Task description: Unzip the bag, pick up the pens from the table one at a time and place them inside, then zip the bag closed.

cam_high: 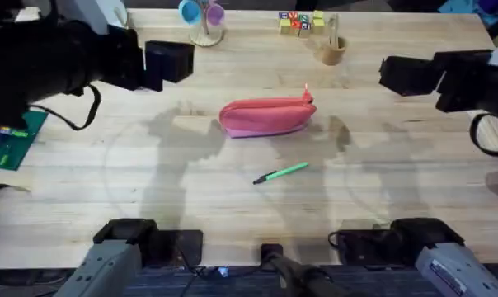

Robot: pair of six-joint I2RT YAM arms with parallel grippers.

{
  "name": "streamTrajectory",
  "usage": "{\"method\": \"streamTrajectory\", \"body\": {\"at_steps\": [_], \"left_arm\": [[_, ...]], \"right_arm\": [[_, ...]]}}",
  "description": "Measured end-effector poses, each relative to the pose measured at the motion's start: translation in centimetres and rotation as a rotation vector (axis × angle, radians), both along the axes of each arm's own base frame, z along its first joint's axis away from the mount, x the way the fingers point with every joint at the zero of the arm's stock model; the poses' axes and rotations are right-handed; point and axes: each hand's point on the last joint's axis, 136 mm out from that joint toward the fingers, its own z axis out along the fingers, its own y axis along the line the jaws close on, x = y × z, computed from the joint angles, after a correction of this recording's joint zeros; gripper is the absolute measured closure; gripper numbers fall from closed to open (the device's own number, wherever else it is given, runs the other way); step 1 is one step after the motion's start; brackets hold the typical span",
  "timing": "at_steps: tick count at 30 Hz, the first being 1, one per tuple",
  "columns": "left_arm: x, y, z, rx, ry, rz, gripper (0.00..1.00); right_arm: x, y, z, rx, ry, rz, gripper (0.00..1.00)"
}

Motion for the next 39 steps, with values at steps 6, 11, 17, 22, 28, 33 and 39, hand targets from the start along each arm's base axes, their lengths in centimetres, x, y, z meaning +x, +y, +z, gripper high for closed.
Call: {"method": "streamTrajectory", "body": {"at_steps": [6,11,17,22,28,33,39], "left_arm": [[-1.2,-1.3,-1.7,0.050,0.074,-0.135,0.008],[-3.8,-2.8,-3.6,0.158,0.121,-0.361,0.008],[-7.4,-4.3,-5.2,0.330,0.095,-0.712,0.008],[-7.2,-4.8,-4.8,0.431,-0.007,-0.834,0.008],[-7.3,-4.9,-4.8,0.467,-0.042,-0.880,0.007],[-7.3,-4.9,-4.8,0.477,-0.048,-0.889,0.008],[-7.1,-5.0,-5.0,0.473,-0.040,-0.899,0.007]], "right_arm": [[0.0,0.1,0.0,0.003,0.001,0.005,0.006],[0.0,0.1,0.0,0.003,0.001,0.005,0.006],[0.0,0.1,0.0,0.003,0.001,0.005,0.006],[0.0,0.1,0.0,0.003,0.001,0.005,0.006],[0.0,0.2,0.0,0.006,0.001,0.009,0.006],[0.0,0.4,0.0,0.012,0.001,0.018,0.006],[0.0,0.4,0.0,0.013,0.001,0.021,0.006]]}}
